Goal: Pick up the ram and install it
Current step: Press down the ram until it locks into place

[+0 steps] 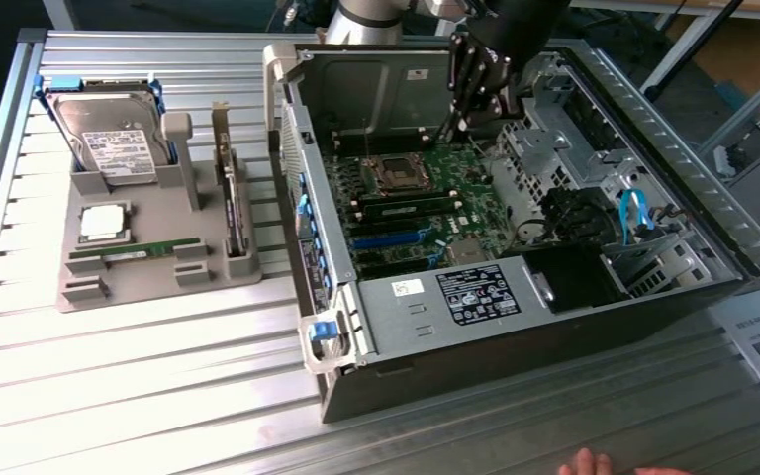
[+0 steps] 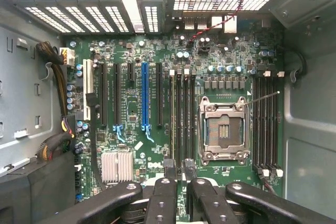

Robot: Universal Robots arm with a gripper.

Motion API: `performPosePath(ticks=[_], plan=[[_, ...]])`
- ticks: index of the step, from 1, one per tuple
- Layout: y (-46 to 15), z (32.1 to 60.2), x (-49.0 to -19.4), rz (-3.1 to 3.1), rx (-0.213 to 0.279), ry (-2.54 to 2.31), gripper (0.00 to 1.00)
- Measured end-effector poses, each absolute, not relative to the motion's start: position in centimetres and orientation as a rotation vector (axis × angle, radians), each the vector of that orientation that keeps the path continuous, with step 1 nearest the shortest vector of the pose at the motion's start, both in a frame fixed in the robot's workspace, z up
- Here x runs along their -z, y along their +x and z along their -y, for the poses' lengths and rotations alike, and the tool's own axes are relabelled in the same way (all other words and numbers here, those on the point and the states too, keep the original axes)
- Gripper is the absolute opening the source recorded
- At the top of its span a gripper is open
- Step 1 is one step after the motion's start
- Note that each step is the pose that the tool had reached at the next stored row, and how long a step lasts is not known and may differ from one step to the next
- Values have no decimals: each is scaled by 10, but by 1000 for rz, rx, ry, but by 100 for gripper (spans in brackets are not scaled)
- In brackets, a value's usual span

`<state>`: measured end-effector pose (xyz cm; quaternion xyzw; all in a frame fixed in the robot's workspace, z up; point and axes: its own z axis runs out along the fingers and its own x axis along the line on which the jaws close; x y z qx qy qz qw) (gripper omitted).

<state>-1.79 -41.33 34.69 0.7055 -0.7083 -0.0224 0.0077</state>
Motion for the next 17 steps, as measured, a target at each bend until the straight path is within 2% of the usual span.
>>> performPosePath(ticks=[1, 2, 17], plan=[[-18, 413, -347, 2215, 70, 2206, 11], [-18, 413, -347, 2215, 70, 2206, 10], [12, 415, -347, 2214, 70, 2205, 10]])
